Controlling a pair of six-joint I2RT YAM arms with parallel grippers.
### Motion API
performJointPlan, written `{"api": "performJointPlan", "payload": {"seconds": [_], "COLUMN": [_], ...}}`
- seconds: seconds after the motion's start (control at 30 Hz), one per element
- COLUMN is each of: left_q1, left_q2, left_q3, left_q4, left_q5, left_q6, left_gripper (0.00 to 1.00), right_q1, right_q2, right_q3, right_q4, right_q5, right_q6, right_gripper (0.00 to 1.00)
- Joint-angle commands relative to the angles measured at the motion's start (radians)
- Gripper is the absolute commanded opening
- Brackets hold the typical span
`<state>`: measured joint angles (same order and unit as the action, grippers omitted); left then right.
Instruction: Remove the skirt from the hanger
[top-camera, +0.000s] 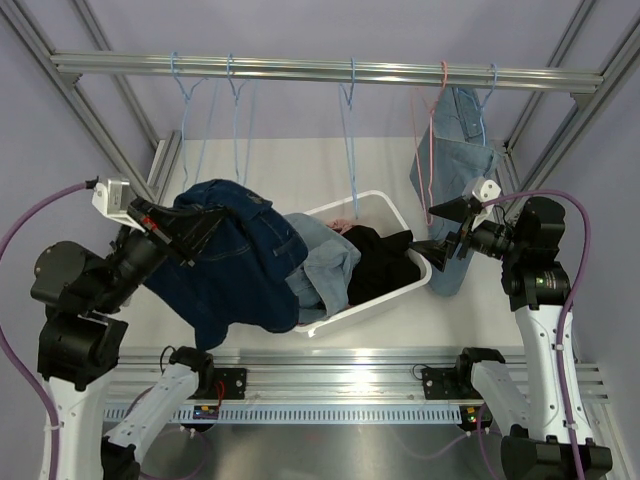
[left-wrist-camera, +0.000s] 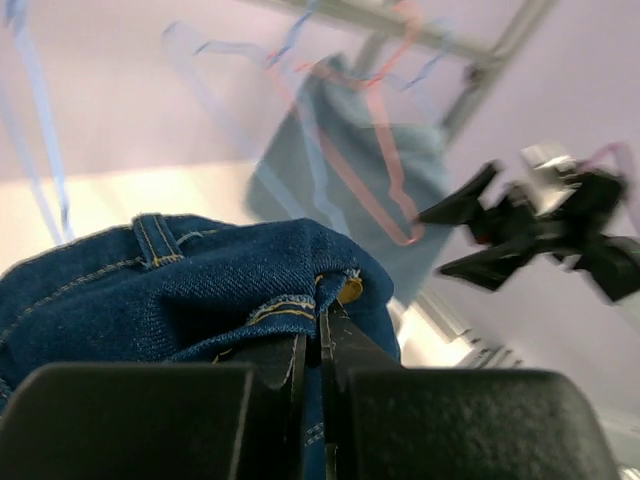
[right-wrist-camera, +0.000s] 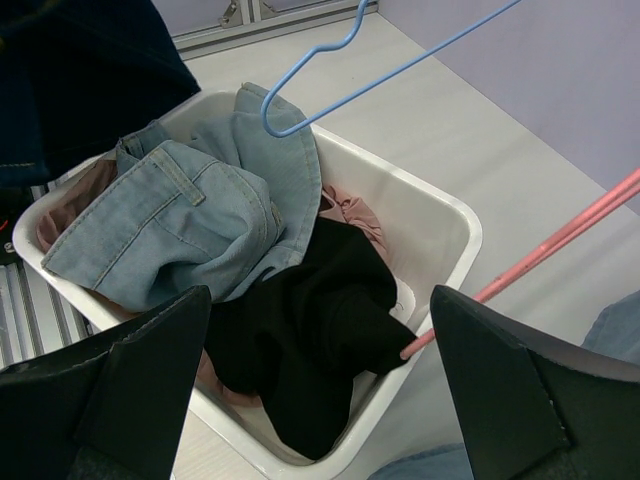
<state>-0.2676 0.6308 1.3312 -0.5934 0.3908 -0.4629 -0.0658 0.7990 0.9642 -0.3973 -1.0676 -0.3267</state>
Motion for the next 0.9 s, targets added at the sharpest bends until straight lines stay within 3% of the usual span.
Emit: {"api": "performJointPlan", "payload": {"seconds": [0.0, 0.17, 0.23, 0.4, 0.47, 0.6, 0.87], "left_q1": [-0.002, -0.034, -0.105, -0.433, -0.501, -0.536, -0.555], "left_q2": [0.073, 0.177, 0.202, 0.369, 0.427, 0.445, 0.438], "left_q3": [0.083, 0.100, 0.095, 0.172, 0.177, 0.056, -0.385], "left_q4": [0.319, 0.475, 0.500, 0.416, 0.396, 0.461, 0.680], "left_q5": [0.180, 0.180, 0.114, -0.125, -0.176, -0.271, -0.276], "left_q6": [-0.103, -0.194, -0.177, 0.006, 0.044, 0.073, 0.004], "left_gripper": [0.00, 0.00, 0.00, 0.00, 0.00, 0.00, 0.00], "right_q1": [-0.009, -0.009, -0.011, -0.017, -0.022, -0.032, -0.039], "right_q2": [0.002, 0.008, 0.009, 0.011, 0.011, 0.008, 0.011], "right_q3": [0.007, 0.008, 0.008, 0.008, 0.011, 0.015, 0.016], "right_q4": [0.009, 0.009, 0.008, 0.005, 0.000, -0.003, -0.008], "right_q5": [-0.018, -0.012, -0.006, 0.000, 0.001, 0.004, 0.012], "right_q6": [-0.011, -0.012, -0.015, -0.018, -0.021, -0.021, -0.028], "right_gripper": [0.99, 1.00, 1.00, 0.99, 1.00, 0.99, 0.99]}}
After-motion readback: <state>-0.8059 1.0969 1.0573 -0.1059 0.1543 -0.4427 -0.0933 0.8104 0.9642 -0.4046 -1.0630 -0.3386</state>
